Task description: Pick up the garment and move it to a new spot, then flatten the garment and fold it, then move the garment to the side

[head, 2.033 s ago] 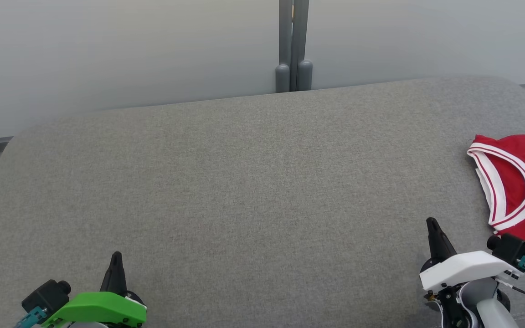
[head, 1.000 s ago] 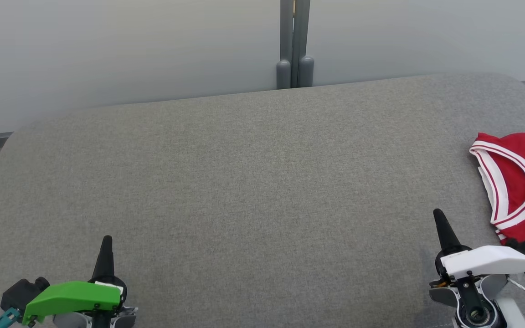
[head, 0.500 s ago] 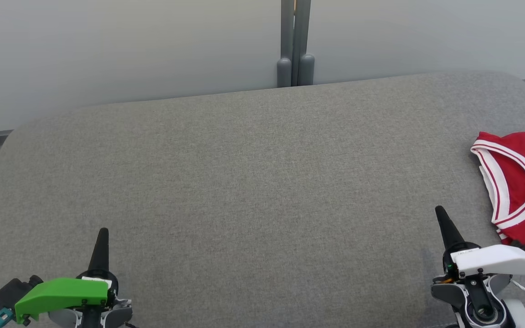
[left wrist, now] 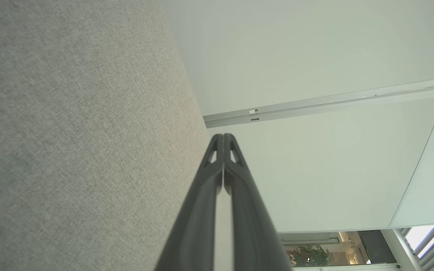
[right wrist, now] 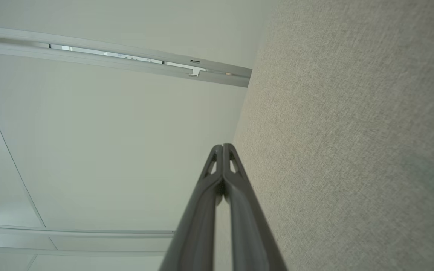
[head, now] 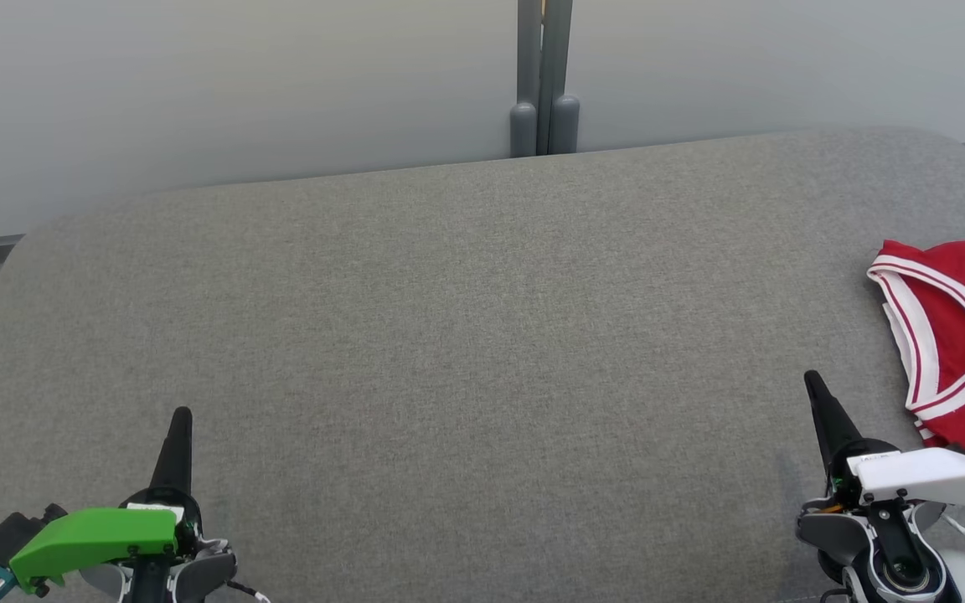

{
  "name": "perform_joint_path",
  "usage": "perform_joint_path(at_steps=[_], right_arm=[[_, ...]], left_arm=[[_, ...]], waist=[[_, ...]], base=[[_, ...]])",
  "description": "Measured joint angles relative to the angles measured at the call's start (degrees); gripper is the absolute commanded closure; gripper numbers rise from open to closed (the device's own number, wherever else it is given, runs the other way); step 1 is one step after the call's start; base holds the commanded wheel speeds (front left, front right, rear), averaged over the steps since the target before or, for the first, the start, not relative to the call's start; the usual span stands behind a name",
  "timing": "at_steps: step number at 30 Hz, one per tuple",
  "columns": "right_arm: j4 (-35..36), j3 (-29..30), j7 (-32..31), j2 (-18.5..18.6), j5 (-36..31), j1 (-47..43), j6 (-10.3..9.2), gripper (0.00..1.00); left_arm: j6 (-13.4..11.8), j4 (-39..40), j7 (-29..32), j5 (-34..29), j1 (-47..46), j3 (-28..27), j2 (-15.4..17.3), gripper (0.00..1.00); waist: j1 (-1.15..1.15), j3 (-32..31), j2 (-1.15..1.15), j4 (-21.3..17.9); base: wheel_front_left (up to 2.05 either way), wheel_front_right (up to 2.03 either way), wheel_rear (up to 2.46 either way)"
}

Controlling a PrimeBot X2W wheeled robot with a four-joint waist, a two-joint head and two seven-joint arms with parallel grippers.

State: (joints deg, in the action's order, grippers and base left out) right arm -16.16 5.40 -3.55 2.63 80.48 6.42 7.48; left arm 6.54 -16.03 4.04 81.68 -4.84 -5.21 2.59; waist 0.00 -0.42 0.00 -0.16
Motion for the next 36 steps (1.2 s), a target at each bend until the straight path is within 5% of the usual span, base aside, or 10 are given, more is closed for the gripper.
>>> perform_joint_path(at_steps=[36], right_arm=[[2.6, 0.9, -2.8, 0.1, 11.8, -0.3, 0.0, 1.0]], left_arm=[[0.8, 2.3, 2.8, 10.7, -0.6, -1.5, 0.1, 1.0]], waist=[[0.0, 0.6, 0.0, 0.2]], base=[[0.0, 0.0, 0.0]])
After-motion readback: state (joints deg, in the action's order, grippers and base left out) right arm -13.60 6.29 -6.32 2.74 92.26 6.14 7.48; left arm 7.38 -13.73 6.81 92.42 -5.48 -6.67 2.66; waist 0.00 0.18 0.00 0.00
